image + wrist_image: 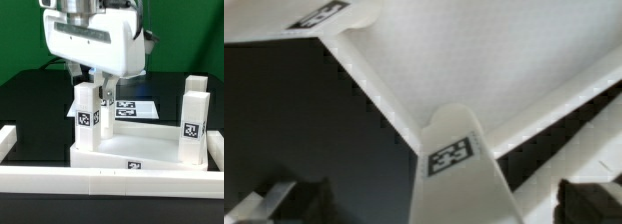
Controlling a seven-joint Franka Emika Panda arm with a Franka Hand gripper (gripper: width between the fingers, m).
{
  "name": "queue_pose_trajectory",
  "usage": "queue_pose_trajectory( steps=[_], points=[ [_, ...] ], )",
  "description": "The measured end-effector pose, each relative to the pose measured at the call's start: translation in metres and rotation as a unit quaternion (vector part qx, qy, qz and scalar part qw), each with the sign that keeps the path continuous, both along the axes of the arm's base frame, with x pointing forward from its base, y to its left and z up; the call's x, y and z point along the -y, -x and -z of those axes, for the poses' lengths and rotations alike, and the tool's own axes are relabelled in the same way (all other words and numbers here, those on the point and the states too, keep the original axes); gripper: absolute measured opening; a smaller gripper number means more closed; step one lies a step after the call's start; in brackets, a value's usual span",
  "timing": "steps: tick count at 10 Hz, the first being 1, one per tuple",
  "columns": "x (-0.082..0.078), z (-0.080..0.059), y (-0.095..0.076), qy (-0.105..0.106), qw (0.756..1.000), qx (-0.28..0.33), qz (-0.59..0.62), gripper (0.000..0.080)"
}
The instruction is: Assemble desk
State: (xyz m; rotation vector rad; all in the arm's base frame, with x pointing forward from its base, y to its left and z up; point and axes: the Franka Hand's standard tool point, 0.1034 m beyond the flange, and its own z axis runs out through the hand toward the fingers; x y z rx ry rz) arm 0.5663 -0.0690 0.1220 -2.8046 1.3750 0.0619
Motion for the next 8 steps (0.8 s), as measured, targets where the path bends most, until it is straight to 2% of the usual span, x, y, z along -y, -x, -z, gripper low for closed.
queue_pose_trajectory(
  steps=[3, 8],
  points=[
    [-0.013, -0.027, 0.000, -0.021, 1.000, 0.002, -0.003, 0.0648],
    [-0.015, -0.026, 0.000, -0.020, 1.000, 0.001, -0.006, 0.0649]
  ],
)
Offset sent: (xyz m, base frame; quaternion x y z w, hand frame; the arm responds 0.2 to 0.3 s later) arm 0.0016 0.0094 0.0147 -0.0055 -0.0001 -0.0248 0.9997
